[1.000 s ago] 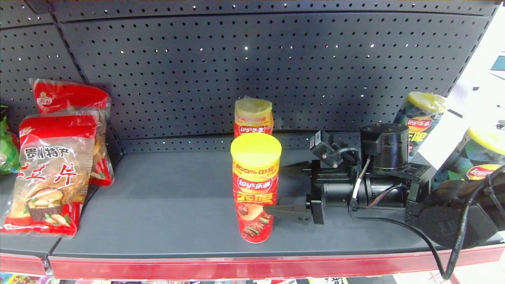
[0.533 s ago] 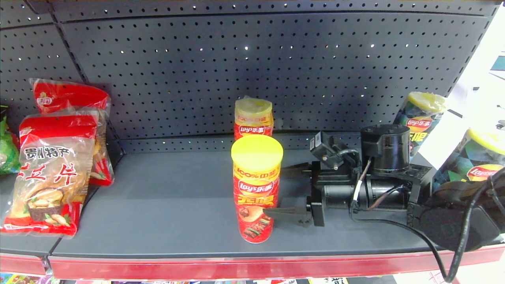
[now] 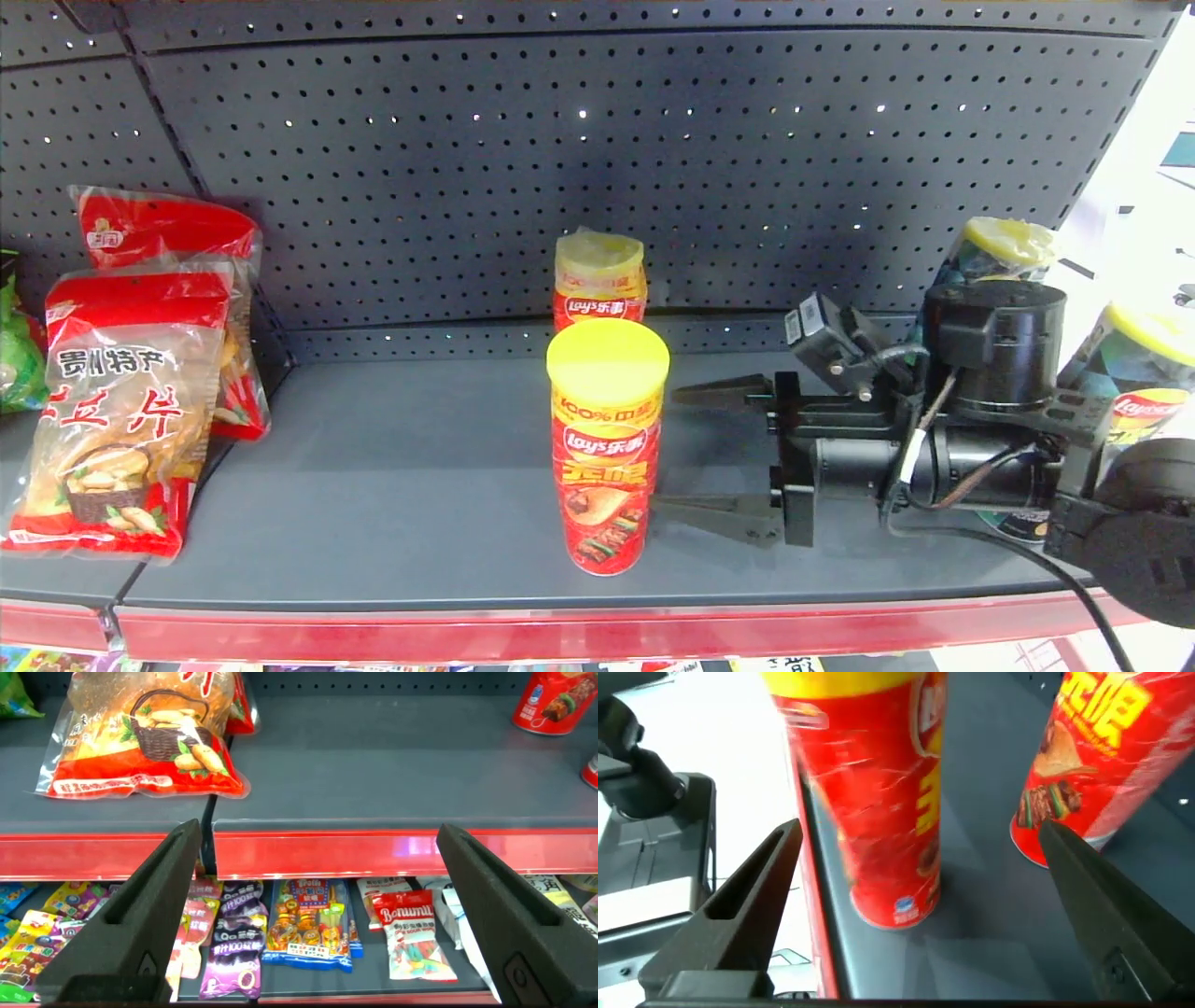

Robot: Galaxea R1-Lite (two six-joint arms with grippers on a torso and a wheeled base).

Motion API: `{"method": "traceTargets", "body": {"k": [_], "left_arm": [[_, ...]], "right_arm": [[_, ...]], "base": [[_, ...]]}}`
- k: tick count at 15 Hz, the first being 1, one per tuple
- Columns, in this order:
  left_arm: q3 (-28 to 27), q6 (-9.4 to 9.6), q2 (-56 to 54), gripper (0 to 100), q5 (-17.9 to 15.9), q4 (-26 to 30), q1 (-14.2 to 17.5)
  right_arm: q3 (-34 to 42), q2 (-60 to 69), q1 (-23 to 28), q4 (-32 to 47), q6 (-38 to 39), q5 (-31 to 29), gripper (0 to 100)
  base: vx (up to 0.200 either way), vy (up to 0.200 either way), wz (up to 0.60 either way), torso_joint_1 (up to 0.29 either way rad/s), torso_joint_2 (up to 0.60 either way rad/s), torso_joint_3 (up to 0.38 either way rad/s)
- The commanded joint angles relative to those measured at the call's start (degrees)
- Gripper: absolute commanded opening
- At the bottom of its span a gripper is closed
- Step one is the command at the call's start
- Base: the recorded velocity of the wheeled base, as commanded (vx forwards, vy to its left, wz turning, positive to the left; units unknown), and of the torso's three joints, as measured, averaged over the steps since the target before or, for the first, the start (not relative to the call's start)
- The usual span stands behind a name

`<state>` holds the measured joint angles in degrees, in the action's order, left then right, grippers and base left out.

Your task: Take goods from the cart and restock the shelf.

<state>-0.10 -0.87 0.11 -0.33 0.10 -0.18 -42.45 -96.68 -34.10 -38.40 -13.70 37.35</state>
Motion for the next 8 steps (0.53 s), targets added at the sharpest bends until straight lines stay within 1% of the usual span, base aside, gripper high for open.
{"method": "traceTargets", "body": {"k": [1, 6, 8], "left_arm": [[0.0, -0.01, 0.1, 100, 0.0, 0.0, 0.0], [0.0, -0.01, 0.1, 100, 0.0, 0.0, 0.0], [0.0, -0.01, 0.1, 100, 0.0, 0.0, 0.0]], "right_arm": [[3.2, 5.4, 0.1, 0.0, 0.0, -0.1, 100], [5.1, 12.5, 0.1, 0.3, 0.1, -0.1, 100], [7.5, 17.1, -0.1, 0.5, -0.3, -0.2, 100]], "base": [[0.0, 0.0, 0.0, 0.0, 0.0, 0.0], [0.0, 0.0, 0.0, 0.0, 0.0, 0.0], [0.0, 0.0, 0.0, 0.0, 0.0, 0.0]]}}
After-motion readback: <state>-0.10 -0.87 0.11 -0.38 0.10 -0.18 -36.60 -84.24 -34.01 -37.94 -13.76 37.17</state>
